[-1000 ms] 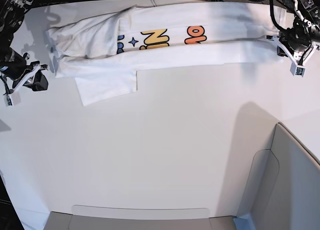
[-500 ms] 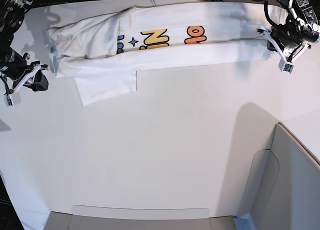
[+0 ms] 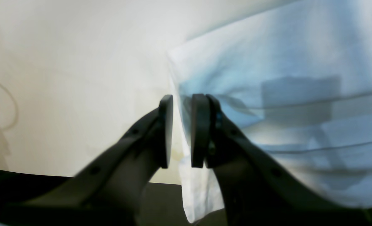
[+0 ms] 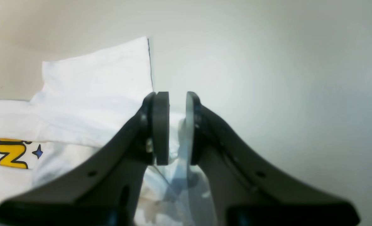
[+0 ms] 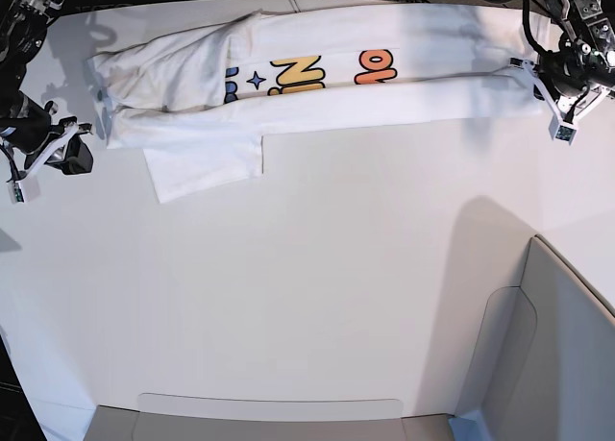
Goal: Layout the t-shirt on the table in an organized manner, then fold the t-shirt properly
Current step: 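Lay the folded edge down and open both grippers, then move the right gripper to the protruding sleeve and grasp it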
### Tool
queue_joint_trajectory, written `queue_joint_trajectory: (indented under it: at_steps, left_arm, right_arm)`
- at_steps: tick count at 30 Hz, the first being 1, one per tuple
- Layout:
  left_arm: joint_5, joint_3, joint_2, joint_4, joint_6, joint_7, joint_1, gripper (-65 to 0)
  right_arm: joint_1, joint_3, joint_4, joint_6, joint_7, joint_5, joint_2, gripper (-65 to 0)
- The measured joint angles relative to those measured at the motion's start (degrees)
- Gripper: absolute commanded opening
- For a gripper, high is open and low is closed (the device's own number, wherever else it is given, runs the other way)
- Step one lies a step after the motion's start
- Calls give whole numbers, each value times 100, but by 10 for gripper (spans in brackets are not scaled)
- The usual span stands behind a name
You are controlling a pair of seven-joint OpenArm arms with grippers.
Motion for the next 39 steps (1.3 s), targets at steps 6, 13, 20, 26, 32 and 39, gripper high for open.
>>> queue_joint_trajectory:
  at_steps: [6, 13, 20, 26, 32, 39]
  left_arm:
    - [-11, 2, 0, 0, 2, 2, 0, -468]
    - [-13, -238, 46, -2, -4, 33, -286, -469]
    - [52, -1329, 221, 11, 20, 39, -793, -469]
    - [28, -1388, 289, 11, 17, 15, -824, -469]
    - [33, -1388, 367, 11, 17, 26, -809, -469]
    - [31, -1388, 385, 11, 17, 26, -782, -469]
  right_arm:
    - [2, 0, 0, 0, -2, 0, 0, -544]
    - [39, 0, -2, 0, -9, -2, -2, -544]
    - [529, -4, -555, 2, 9, 24, 0, -544]
    - [1161, -474, -1445, -2, 2, -37, 66, -543]
    - [1864, -1318, -2796, -7, 13, -216, 37, -436]
    - [1969, -1862, -3327, -4, 28, -199, -79, -401]
